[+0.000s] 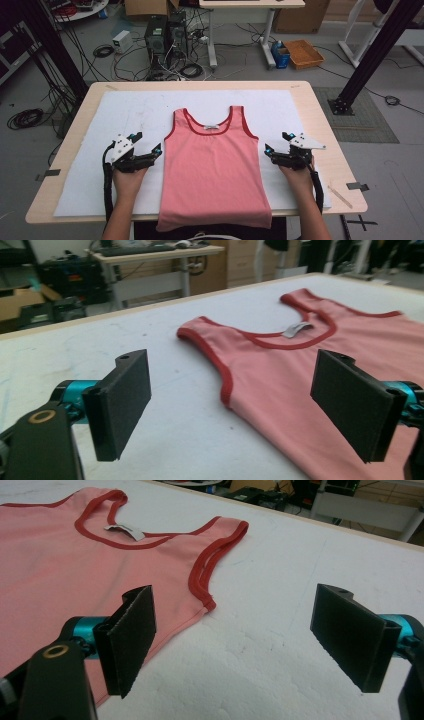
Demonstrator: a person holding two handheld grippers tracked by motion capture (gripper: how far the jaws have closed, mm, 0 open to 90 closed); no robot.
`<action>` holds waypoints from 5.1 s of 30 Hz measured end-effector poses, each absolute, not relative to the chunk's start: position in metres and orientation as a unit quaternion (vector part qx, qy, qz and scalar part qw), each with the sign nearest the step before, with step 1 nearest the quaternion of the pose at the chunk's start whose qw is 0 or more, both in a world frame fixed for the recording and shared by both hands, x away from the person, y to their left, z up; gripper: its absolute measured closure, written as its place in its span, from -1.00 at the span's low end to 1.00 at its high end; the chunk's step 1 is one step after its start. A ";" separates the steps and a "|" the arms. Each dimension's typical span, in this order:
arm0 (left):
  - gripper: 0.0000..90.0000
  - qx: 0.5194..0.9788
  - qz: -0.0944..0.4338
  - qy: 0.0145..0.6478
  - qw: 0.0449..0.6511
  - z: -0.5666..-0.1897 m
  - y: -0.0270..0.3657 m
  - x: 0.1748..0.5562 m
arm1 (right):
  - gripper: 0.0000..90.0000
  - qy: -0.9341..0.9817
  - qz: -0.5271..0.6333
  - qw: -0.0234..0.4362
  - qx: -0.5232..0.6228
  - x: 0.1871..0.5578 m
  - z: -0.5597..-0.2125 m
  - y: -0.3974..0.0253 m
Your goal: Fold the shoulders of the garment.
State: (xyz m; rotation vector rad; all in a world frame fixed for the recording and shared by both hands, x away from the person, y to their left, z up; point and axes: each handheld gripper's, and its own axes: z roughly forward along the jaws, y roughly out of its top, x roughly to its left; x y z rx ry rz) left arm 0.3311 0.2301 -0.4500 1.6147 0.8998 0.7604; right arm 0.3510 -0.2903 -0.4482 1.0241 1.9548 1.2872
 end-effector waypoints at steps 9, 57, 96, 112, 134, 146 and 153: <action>-0.63 0.688 0.320 0.376 0.532 -0.450 0.228 0.332 | -0.60 0.733 0.487 0.281 0.384 0.352 -0.447 -0.290; -0.63 0.680 0.278 0.348 0.582 -0.451 0.239 0.332 | -0.58 0.815 0.347 0.177 0.429 0.556 -0.425 -0.179; -0.63 0.684 0.282 0.343 0.578 -0.451 0.237 0.331 | 0.83 0.831 0.376 0.154 0.379 0.530 -0.396 -0.170; -0.63 0.684 0.282 0.343 0.578 -0.451 0.237 0.331 | 0.85 0.825 0.433 0.153 0.329 0.460 -0.381 -0.179; -0.63 0.686 0.286 0.340 0.576 -0.451 0.236 0.331 | 0.87 0.819 0.469 0.161 0.289 0.358 -0.415 -0.195; -0.63 0.687 0.287 0.339 0.575 -0.451 0.236 0.330 | 0.77 0.831 0.456 0.151 0.282 0.326 -0.442 -0.197; -0.63 0.688 0.288 0.338 0.573 -0.451 0.235 0.331 | 0.51 0.822 0.469 0.168 0.275 0.315 -0.430 -0.206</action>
